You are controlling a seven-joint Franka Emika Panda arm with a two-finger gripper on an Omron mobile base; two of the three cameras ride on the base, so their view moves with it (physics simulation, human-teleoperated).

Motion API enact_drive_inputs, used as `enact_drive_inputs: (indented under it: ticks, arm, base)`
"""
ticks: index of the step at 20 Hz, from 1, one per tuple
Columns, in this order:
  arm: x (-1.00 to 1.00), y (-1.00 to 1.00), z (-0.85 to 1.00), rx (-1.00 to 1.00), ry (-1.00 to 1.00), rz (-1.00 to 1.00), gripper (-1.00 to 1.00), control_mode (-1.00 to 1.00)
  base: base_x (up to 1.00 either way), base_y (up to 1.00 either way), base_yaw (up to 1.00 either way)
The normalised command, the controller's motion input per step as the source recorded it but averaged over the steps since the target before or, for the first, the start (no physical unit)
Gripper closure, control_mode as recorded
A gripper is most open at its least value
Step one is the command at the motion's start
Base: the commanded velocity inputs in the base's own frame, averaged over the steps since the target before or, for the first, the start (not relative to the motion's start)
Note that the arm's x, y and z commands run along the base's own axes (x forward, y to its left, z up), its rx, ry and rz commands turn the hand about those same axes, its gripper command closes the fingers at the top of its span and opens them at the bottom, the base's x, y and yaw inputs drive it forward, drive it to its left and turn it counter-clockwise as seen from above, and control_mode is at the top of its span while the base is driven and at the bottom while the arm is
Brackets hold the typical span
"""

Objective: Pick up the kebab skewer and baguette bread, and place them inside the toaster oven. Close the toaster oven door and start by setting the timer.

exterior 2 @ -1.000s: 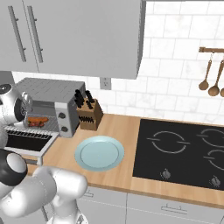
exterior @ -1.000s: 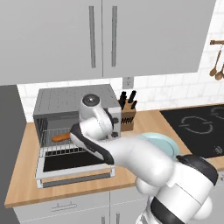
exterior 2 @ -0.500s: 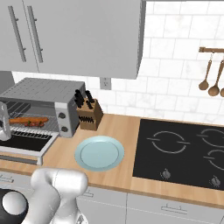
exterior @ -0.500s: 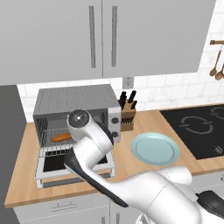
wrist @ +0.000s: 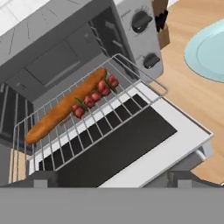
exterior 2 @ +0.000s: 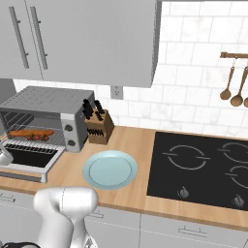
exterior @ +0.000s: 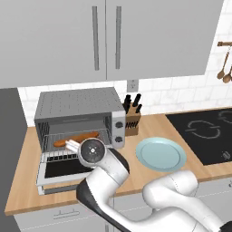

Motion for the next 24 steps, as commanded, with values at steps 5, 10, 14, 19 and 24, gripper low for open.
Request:
enact_drive_inputs:
  ticks: [5,10,14,19,24]
  arm:
    - [-0.04,0.24,-0.01,-0.22,-0.01,0.05,-1.00,-1.00]
    - [0.00,0.27,0.00,-0.12,0.00,0.00,-1.00,-1.00]
    - [0.00,0.14,-0.06,-0.21,0.00,0.00,-1.00,-1.00]
    - [0.04,-0.03,-0.03,-0.17,-0.04,0.00,-1.00,-1.00]
    - [0.05,0.00,-0.12,-0.21,-0.07,0.00,-1.00,-1.00]
  base:
    - [0.00,0.00,0.00]
    - [0.00,0.00,0.00]
    - [0.00,0.00,0.00]
    - [0.00,0.00,0.00]
    - [0.00,0.00,0.00]
